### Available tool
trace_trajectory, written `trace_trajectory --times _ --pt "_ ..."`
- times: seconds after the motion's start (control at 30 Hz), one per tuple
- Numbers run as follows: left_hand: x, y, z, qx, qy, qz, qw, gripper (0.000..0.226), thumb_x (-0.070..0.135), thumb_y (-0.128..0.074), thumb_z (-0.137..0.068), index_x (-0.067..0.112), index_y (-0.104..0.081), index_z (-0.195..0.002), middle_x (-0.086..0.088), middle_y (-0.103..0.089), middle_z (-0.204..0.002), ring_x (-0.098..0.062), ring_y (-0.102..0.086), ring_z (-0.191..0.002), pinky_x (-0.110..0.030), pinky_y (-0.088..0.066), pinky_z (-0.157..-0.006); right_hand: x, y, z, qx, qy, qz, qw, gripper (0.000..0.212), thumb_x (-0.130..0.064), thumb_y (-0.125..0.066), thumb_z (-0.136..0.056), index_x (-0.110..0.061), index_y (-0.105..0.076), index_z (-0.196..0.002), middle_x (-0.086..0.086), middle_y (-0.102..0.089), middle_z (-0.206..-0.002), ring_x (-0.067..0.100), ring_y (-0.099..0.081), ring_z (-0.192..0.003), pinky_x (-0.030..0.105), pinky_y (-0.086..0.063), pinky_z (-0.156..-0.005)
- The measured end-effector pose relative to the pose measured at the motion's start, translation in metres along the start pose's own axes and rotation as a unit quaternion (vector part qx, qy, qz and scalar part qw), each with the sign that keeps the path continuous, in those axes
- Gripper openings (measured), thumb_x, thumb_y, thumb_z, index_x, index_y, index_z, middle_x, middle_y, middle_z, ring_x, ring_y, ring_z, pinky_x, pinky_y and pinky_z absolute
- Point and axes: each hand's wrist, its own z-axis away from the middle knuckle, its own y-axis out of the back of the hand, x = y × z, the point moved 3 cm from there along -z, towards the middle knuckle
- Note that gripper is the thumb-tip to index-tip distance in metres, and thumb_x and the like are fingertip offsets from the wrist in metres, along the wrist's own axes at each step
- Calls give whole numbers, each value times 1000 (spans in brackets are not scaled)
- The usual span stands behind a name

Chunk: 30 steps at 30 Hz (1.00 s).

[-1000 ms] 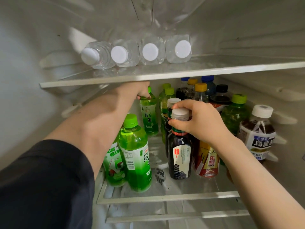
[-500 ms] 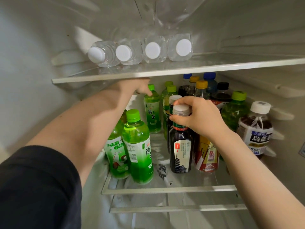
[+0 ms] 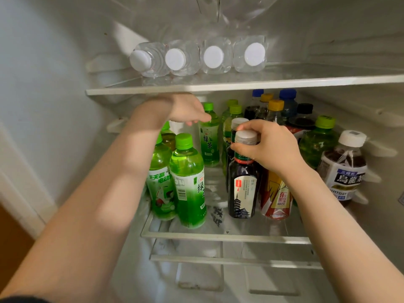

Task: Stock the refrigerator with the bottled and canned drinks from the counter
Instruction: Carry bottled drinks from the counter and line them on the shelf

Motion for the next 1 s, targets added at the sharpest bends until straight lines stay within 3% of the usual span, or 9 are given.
trace_trajectory --times 0.1,0.2,0.3,0.43,0.53,0.6,0.7,0.87,1.0 --pt "-1 0 26 39 30 -75 996 31 48 -58 -87 22 -68 -103 -1 -68 -104 -17 -60 -78 -31 -51 -84 0 1 0 -3 1 -2 1000 48 -52 -71 -72 -34 -61 -116 -6 -67 -113 18 -61 -104 38 -52 -83" --pt "-2 -8 48 -18 90 -120 988 51 60 -58 -81 14 -66 -100 -6 -70 -82 -18 -62 -58 -32 -56 -75 -1 2 1 -3 2 -3 1000 48 -52 -71 -73 -33 -62 -116 -6 -67 -113 18 -61 -104 37 -52 -83" --pt "-1 -15 55 -60 103 -109 987 53 52 -66 -80 8 -61 -108 -5 -67 -72 -19 -70 -63 -31 -59 -68 -2 2 1 -4 1 -4 1000 49 -52 -71 -73 -32 -62 -117 -6 -67 -112 17 -61 -104 36 -52 -82" --pt "-2 -17 49 -38 65 -93 993 51 42 -67 -84 21 -52 -128 1 -64 -67 -4 -59 -37 -24 -49 -53 -3 3 1 -11 -3 -9 1000 49 -52 -72 -73 -33 -61 -117 -7 -67 -112 17 -61 -105 37 -51 -84" --pt "-4 -16 41 -20 28 -78 996 29 39 -68 -83 32 -59 -110 3 -65 -90 -5 -61 -45 -24 -47 -55 -2 3 1 -13 -8 -14 1000 48 -51 -72 -72 -34 -62 -116 -7 -67 -112 16 -61 -104 34 -51 -83" --pt "-2 -15 32 -3 0 -86 996 20 36 -69 -83 35 -58 -100 0 -58 -115 -15 -67 -70 -29 -51 -68 -2 3 1 -14 -9 -19 1000 47 -51 -73 -72 -34 -62 -115 -8 -67 -111 15 -61 -103 32 -50 -81" --pt "1 -15 14 -2 -29 -98 995 24 29 -70 -83 34 -59 -103 -2 -51 -130 -23 -56 -109 -30 -44 -79 -2 2 1 -14 -10 -20 1000 46 -50 -73 -72 -34 -63 -114 -8 -68 -110 15 -62 -102 32 -50 -81" --pt "-5 -17 -18 1 -19 -31 999 27 14 -67 -85 34 -55 -98 -7 -42 -140 -21 -65 -68 -17 -45 -40 -2 2 1 -14 -14 -15 1000 46 -49 -73 -71 -35 -62 -114 -9 -68 -110 14 -62 -101 32 -49 -80" --pt "-6 -21 -36 26 -27 10 999 29 8 -64 -87 30 -53 -101 -11 -38 -142 -20 -63 -75 -20 -49 -46 -2 1 1 -13 -12 -14 1000 46 -49 -73 -72 -34 -62 -114 -9 -67 -111 14 -61 -102 32 -49 -80"
